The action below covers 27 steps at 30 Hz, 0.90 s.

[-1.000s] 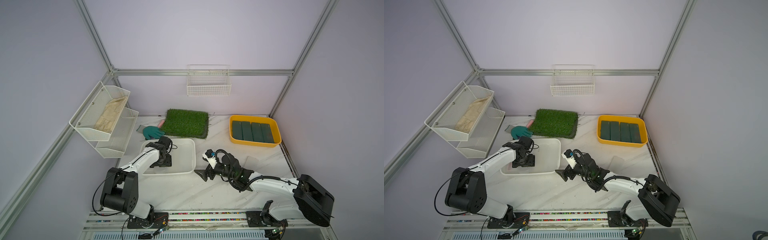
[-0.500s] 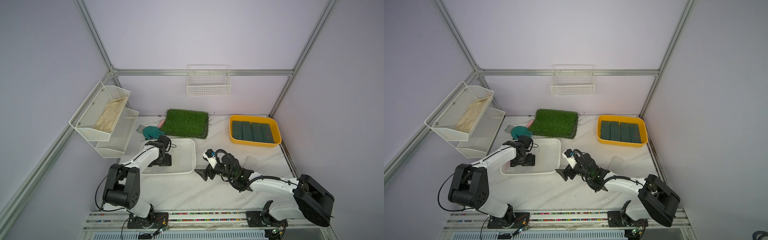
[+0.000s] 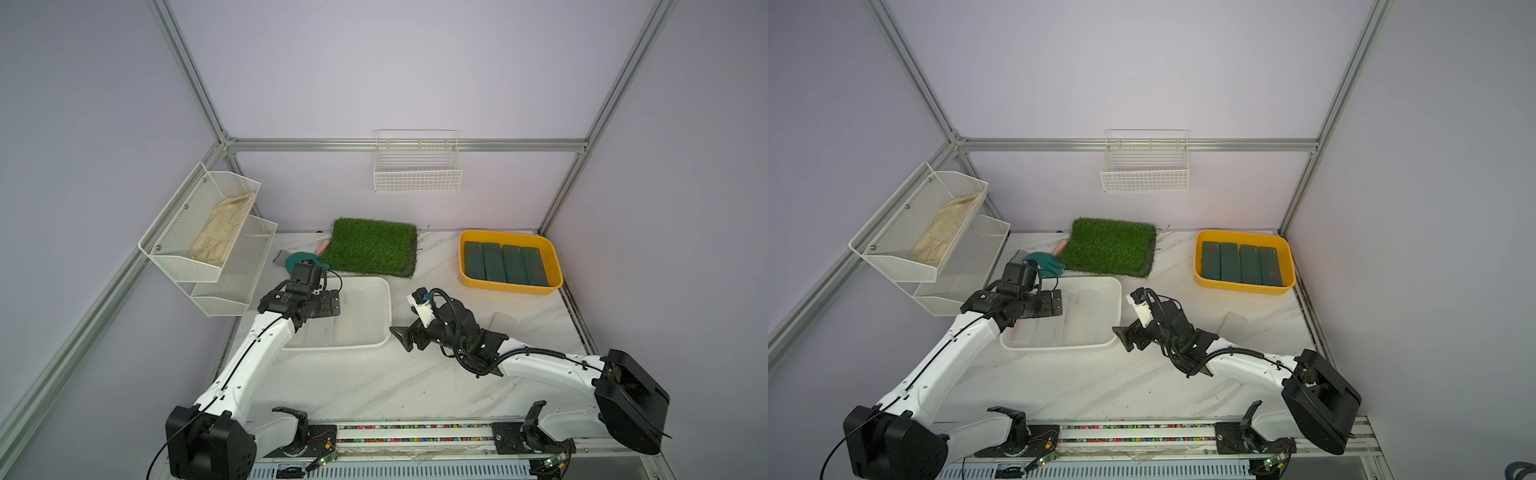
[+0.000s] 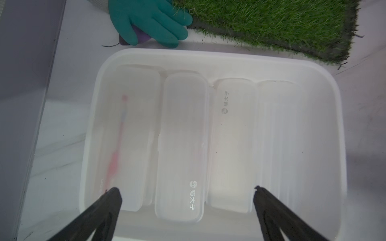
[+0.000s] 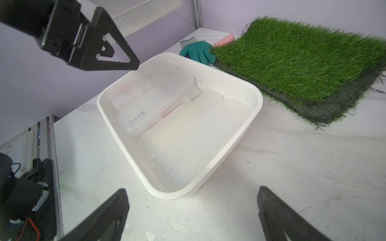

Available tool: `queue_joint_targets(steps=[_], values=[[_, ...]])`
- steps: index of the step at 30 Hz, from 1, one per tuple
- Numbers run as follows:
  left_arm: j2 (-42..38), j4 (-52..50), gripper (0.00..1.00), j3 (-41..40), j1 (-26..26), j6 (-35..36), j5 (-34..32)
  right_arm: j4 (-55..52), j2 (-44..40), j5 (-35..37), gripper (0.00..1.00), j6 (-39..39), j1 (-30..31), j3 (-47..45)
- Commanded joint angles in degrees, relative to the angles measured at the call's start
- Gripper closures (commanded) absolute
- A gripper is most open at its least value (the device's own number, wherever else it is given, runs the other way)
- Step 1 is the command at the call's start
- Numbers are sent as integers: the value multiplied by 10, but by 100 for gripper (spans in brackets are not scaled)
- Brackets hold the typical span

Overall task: Place the pencil cases by color into the storage box
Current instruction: Place the pencil case at the storage box, then pick up the pencil case from the center of the board.

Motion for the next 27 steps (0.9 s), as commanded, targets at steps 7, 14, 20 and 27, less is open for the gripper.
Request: queue_joint_targets(steps=[7, 14, 20, 27], values=[[-43, 46, 0, -1, -137, -26, 0, -268, -63, 183, 3, 198, -64, 77], [17, 94, 0, 13, -319, -71, -54, -445, -151, 183, 3, 308, -181, 41], [70, 135, 0, 16, -403, -82, -60, -552, -190, 197, 3, 354, -225, 17], [100, 176, 0, 18, -455, -83, -52, -564, -177, 190, 3, 380, -267, -22]])
